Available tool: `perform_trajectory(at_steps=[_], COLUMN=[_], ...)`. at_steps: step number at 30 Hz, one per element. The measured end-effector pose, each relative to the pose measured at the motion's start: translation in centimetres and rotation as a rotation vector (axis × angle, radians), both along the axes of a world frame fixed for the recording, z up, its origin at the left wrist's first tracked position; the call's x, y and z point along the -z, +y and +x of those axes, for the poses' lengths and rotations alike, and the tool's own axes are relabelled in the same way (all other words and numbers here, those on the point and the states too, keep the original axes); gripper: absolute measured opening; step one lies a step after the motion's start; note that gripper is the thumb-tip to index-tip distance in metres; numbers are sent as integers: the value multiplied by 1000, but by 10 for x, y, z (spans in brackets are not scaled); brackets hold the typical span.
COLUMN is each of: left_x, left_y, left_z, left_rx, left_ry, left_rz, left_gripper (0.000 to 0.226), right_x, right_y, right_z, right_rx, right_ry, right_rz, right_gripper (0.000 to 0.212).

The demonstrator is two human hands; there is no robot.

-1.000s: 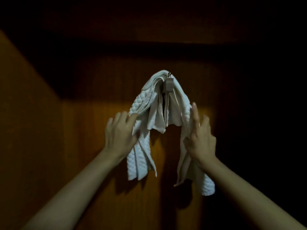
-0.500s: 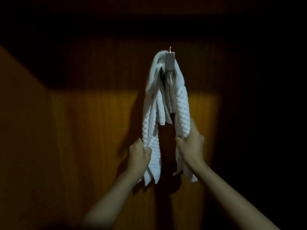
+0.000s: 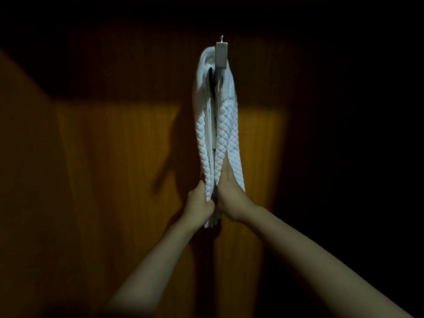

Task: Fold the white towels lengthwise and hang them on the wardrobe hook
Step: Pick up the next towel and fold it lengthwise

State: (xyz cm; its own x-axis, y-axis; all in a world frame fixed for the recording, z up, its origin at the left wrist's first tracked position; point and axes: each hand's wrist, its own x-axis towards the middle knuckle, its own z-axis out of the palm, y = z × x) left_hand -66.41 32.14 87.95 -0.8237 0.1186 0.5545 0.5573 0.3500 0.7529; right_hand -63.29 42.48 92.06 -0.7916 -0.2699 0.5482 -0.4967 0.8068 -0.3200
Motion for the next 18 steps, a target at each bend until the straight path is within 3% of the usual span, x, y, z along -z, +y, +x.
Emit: perform_trajectory(at_steps=[3,7,9,13,18], left_x=[27,56,66,86,111], left_y=[-13,-30,-35,-16,41], left_z=[21,52,68,112,186], left_rx=[196,294,296,347,618], left_ry=[-68,-180,-232,-392,-536], left_rz=[26,-95,-244,-554,-933], left_gripper=[75,106,104,86,59], right_x=[21,64,82,107,146], right_y=[13,36,50,82,142], right_z=[27,80,107,168,266], right_rx=[-82,-129,-78,-14,92], right_ry=[-282,-580,-642,-750,-884], right_rz=[59,6,18,-164,-245], right_gripper=[116,85,68,50,43])
